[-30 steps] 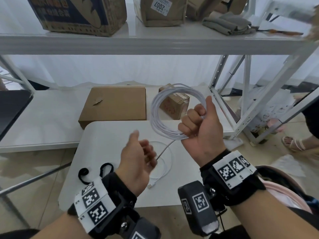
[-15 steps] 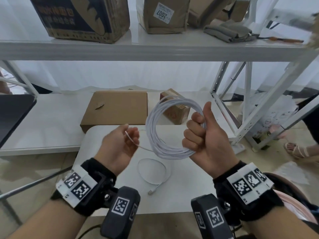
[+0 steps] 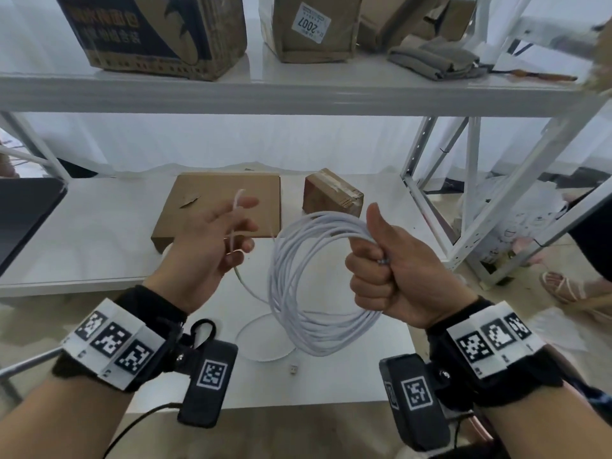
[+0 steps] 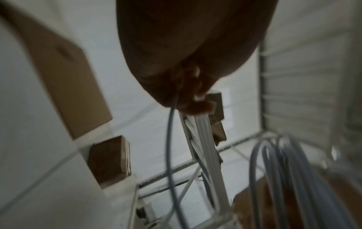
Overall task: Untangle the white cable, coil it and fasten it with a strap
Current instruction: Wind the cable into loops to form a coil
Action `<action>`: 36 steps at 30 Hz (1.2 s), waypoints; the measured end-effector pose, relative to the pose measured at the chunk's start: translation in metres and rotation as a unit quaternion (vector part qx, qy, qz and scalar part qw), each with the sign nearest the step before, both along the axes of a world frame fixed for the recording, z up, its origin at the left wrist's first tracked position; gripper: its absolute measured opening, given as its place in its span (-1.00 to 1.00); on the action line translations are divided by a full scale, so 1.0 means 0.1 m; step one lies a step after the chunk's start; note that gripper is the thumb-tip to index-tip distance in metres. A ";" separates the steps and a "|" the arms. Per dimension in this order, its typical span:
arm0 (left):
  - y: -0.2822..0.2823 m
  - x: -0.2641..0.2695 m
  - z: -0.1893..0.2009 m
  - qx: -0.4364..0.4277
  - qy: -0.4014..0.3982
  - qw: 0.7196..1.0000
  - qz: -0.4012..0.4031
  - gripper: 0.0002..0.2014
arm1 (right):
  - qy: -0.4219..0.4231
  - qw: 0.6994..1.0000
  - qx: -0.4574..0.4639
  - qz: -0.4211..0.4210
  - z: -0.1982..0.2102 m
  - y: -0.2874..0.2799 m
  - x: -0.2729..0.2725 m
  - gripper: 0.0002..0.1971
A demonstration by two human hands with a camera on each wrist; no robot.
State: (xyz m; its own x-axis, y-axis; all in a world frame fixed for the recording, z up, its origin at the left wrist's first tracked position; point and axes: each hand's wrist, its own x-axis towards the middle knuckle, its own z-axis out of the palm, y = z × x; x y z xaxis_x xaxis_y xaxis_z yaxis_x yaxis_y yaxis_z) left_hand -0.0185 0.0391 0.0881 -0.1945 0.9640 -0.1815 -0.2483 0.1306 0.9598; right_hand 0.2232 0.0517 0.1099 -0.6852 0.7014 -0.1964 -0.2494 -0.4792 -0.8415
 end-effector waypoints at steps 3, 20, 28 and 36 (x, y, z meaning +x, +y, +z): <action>-0.08 0.15 0.04 0.050 0.101 0.990 -0.090 -0.70 | -0.021 0.999 0.015 0.018 -0.02 0.01 -0.04 -0.51; -0.26 0.47 0.05 0.122 0.166 0.965 -0.160 -0.65 | -0.144 0.968 0.184 -0.089 -0.23 0.07 -0.17 -0.46; -0.25 0.47 -0.02 0.135 0.224 0.958 -0.114 -0.71 | -0.231 0.943 0.222 -0.091 -0.32 0.06 -0.19 -0.75; -0.23 0.49 -0.03 0.163 0.325 0.927 -0.092 -0.83 | -0.380 0.865 0.314 -0.093 -0.38 0.06 -0.18 -0.72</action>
